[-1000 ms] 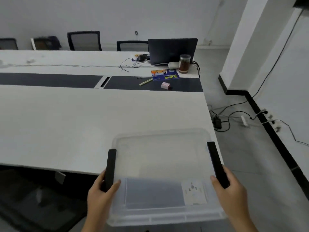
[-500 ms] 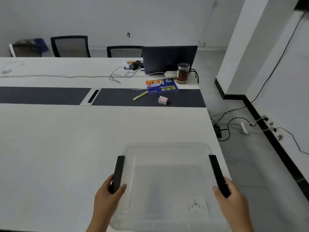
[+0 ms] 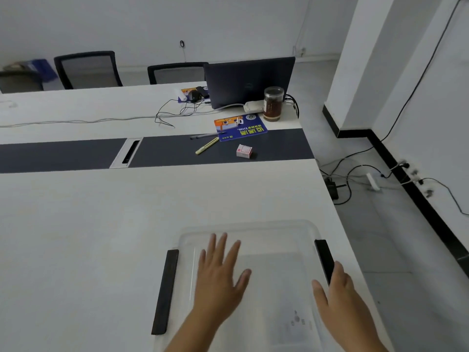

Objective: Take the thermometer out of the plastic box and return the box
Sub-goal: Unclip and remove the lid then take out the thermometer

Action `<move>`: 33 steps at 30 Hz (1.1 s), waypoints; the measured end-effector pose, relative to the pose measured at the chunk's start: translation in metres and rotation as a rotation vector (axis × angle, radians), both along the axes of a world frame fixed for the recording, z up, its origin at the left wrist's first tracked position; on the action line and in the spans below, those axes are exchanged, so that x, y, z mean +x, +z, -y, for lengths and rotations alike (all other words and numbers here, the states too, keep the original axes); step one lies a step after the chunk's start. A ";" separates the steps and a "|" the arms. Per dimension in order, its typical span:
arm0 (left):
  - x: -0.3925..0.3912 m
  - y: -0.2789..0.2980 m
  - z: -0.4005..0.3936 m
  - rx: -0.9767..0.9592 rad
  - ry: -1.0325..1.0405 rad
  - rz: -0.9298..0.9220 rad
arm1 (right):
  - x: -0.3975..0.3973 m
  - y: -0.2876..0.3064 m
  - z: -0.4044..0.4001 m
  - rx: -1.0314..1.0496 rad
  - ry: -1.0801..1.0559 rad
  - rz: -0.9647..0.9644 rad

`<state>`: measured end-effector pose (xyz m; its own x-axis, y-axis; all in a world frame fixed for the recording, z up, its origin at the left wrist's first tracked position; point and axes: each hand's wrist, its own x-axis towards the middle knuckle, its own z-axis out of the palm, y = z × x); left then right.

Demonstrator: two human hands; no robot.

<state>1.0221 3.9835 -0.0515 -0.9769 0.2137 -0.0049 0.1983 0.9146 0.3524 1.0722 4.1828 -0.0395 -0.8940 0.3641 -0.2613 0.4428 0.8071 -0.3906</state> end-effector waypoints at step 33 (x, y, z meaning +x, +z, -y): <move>0.019 0.018 0.055 0.108 0.654 0.073 | -0.037 -0.033 0.034 0.296 0.462 -0.171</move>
<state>1.0413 3.9288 -0.0339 -0.9033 -0.4198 -0.0881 -0.4133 0.7971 0.4401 1.0353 4.1490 -0.0727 -0.9983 -0.0384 -0.0449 -0.0311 0.9876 -0.1537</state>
